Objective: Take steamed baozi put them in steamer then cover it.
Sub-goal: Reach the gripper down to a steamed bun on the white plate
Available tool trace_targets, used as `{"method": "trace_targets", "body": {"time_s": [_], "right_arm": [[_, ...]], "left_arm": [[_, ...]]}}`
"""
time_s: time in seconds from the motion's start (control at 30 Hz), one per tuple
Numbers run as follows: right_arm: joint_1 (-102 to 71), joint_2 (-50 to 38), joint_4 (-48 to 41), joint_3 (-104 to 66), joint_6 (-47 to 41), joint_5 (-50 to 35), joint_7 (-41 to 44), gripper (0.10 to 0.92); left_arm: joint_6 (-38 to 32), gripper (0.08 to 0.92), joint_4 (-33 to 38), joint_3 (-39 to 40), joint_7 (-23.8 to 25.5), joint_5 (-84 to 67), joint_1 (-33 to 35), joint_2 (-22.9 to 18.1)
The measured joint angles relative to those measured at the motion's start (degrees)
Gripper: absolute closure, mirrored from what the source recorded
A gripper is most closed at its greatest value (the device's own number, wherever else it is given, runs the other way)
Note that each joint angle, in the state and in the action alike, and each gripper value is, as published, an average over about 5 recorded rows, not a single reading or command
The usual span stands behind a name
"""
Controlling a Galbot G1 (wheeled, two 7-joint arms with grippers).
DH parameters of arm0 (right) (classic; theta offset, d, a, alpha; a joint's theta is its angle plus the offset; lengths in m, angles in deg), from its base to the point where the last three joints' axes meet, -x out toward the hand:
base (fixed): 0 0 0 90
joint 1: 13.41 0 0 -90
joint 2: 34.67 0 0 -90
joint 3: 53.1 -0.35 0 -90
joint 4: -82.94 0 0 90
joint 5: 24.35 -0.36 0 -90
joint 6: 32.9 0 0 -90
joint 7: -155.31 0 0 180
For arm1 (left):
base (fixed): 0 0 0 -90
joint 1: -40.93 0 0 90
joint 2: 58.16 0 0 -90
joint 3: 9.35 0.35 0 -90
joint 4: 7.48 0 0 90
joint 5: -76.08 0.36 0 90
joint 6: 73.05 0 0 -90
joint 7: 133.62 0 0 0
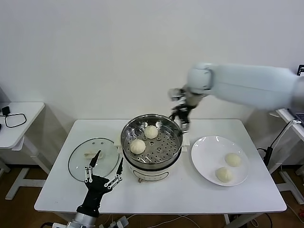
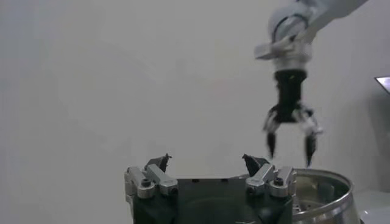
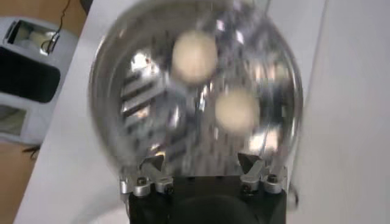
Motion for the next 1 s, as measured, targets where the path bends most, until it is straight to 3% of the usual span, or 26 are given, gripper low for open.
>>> {"method": "trace_targets", "body": {"time_s": [0.4,1.0], "right_arm": [[-13.26,-15.49,0.0,-6.7,5.71,11.16,3.34,0.203],[-31.79,-18.15,-4.05,-18.35,7.42,18.76,2.18,0.203]], "left_arm": [[0.2,0.177,0.24,-0.24,-0.01,0.96,1.05,-0.81],[0.03,0.177,0.25,-1.14,-0.04,1.37,1.92,-1.18]]}}
